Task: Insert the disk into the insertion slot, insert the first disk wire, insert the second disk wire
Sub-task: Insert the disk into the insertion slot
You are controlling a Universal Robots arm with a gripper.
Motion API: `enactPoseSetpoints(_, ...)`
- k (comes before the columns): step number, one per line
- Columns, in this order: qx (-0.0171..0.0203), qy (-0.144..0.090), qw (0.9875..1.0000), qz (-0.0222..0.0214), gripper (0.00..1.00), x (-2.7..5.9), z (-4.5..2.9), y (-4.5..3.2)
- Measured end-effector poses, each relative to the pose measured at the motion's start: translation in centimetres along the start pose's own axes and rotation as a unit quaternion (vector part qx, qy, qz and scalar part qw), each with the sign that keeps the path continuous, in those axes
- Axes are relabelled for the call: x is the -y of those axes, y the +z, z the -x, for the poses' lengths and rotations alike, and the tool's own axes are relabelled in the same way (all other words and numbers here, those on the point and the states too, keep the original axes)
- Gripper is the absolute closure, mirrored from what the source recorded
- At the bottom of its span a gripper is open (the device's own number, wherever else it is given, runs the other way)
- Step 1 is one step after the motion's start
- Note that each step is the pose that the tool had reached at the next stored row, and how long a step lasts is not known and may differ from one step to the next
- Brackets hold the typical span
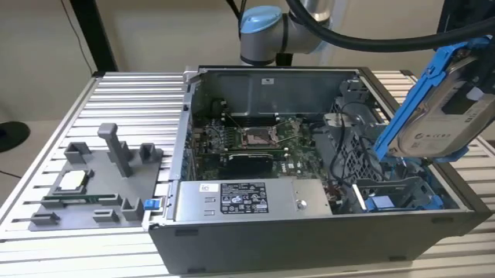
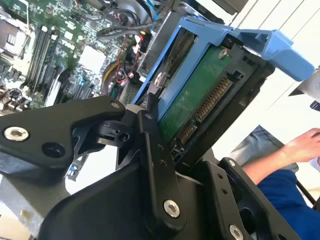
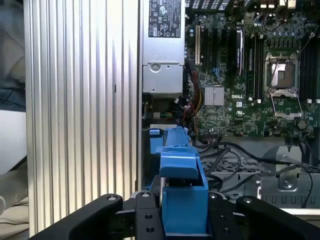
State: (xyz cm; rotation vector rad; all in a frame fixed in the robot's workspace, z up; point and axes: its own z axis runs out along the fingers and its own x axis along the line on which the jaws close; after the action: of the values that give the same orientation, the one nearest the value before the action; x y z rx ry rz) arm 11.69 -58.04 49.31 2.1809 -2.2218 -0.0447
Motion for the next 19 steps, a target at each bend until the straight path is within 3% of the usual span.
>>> enactPoseSetpoints(19, 0.0000, 0.000, 1.0000, 0.0000, 1.00, 0.26, -0.52, 3.38)
